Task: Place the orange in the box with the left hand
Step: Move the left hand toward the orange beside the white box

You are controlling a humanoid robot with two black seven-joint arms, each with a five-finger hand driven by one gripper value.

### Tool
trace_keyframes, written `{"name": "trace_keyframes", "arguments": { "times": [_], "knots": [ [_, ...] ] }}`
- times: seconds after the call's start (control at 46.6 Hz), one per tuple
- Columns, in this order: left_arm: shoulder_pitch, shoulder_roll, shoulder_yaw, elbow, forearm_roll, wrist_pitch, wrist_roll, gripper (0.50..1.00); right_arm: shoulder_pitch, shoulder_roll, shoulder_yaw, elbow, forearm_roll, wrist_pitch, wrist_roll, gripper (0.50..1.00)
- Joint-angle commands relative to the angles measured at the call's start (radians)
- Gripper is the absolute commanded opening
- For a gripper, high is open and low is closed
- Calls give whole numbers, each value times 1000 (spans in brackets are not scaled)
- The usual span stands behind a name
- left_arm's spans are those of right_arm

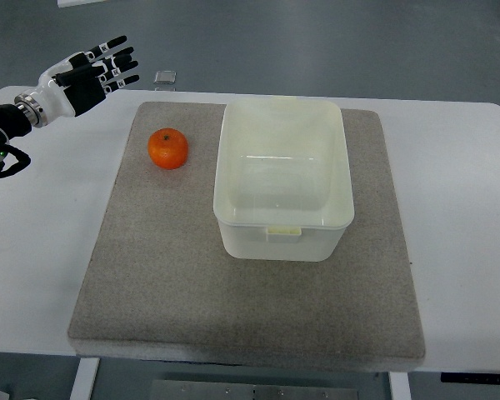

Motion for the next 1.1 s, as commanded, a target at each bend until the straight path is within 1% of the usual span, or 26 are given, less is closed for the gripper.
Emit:
{"name": "trace_keyframes", "arguments": {
  "times": [0.0,0.408,0.472,0.58,0.644,0.73,0.794,0.902,0.966,1.074],
  "knots": [
    [-2,1,0,0,0,0,0,992,0,0,0,0,0,0,0,932],
    [-14,9,1,-2,-2,-1,-6,994,0,0,0,0,0,0,0,932],
    [-8,12,3,-2,4,-6,-40,994,0,0,0,0,0,0,0,932],
    [-2,18,18,-6,24,-11,-120,994,0,0,0,0,0,0,0,932],
    [-3,23,18,-8,87,-12,-144,994,0,0,0,0,0,0,0,932],
    [-17,52,9,-22,246,-11,-161,994,0,0,0,0,0,0,0,932],
    [-31,69,6,-38,383,-5,-190,994,0,0,0,0,0,0,0,930],
    [-46,89,6,-63,584,0,-270,992,0,0,0,0,0,0,0,932],
    [-51,95,8,-81,694,5,-307,992,0,0,0,0,0,0,0,930],
    [-55,107,17,-140,883,54,-333,992,0,0,0,0,0,0,0,932]
  ]
}}
